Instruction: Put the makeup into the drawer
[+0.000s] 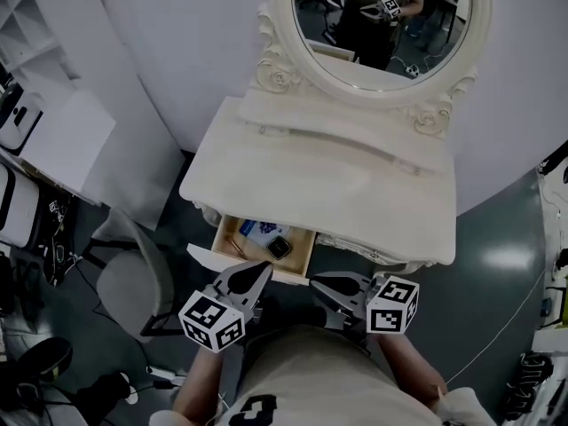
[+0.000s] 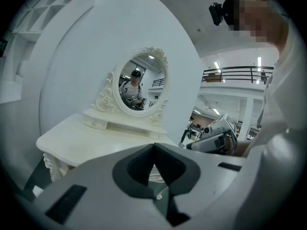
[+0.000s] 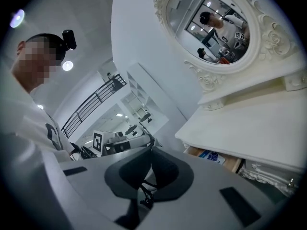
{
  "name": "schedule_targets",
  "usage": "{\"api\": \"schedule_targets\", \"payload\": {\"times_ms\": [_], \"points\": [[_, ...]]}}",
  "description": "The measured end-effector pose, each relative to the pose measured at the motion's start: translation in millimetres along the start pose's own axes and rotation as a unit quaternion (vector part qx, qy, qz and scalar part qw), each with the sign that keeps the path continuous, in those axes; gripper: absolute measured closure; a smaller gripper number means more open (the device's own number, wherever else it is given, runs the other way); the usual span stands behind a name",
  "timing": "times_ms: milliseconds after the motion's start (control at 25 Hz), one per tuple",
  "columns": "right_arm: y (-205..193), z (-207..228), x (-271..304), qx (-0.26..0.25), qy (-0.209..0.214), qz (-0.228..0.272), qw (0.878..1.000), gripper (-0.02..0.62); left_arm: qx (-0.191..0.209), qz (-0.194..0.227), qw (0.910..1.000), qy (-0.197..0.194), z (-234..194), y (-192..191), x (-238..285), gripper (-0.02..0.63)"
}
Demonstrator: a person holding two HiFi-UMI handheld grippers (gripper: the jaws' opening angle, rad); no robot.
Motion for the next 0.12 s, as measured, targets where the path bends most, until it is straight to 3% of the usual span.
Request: {"api": "schedule_targets", "payload": {"times_ms": [120], "points": [[-2.5, 0.4, 5.3, 0.005, -0.013, 0.005, 1.0, 0.565, 0.007, -0.003, 0.9999, -0.012, -4.8, 2.1, -2.3, 0.55]]}}
Point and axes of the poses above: the fingertips, and each gripper's own axes: x forward along the fingers, z to its right, y out of its top, the point moved 3 cm from there along -x, backward along the fingers, and after that the axes turned 2 degrees about y, right-handed, at the moved point
